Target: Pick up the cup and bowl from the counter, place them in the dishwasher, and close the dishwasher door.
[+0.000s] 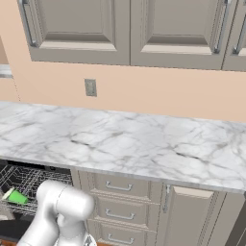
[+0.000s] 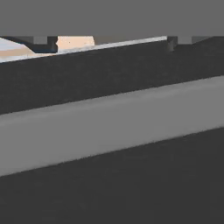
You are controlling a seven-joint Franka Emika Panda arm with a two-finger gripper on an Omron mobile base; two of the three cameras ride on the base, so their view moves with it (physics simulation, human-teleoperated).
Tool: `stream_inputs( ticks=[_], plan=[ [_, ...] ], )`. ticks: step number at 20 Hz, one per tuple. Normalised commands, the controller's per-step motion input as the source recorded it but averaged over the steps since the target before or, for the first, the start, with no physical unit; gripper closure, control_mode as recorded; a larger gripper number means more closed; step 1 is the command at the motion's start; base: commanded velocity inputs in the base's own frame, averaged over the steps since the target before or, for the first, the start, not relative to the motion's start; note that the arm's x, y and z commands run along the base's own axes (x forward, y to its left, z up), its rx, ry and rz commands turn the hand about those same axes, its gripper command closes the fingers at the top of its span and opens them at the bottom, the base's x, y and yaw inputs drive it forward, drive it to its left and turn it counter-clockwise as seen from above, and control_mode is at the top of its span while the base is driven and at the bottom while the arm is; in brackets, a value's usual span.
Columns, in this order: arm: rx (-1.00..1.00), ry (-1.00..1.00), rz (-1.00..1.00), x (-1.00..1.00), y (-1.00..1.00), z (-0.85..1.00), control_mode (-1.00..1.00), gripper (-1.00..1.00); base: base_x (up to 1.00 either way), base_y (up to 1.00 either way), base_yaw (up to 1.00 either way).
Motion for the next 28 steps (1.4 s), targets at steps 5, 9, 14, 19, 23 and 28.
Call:
stream_inputs(
  ticks=[5, 9, 14, 19, 23, 28],
  plan=[
    [-0.22, -0.26, -0.02, -0.37, 0.74, -0.74, -1.0, -1.0, 0.0, 0.0, 0.0],
    [0.17, -0.25, 0.0, -0.56, 0.47, -0.13, -1.0, -1.0, 0.0, 0.0, 0.0],
    [-0.27, -0.19, -0.09, -0.53, 0.54, -0.73, -1.0, -1.0, 0.0, 0.0, 0.0],
    [-0.69, -0.17, -0.27, -0.19, 0.18, -0.67, -1.0, -1.0, 0.0, 0.0, 0.0],
    [-0.65, -0.19, -0.27, 0.0, 0.15, -0.41, -1.0, -1.0, 0.0, 0.0, 0.0],
    [-0.71, -0.15, -0.32, 0.11, 0.41, -0.67, -1.0, -1.0, 0.0, 0.0, 0.0]
  ],
)
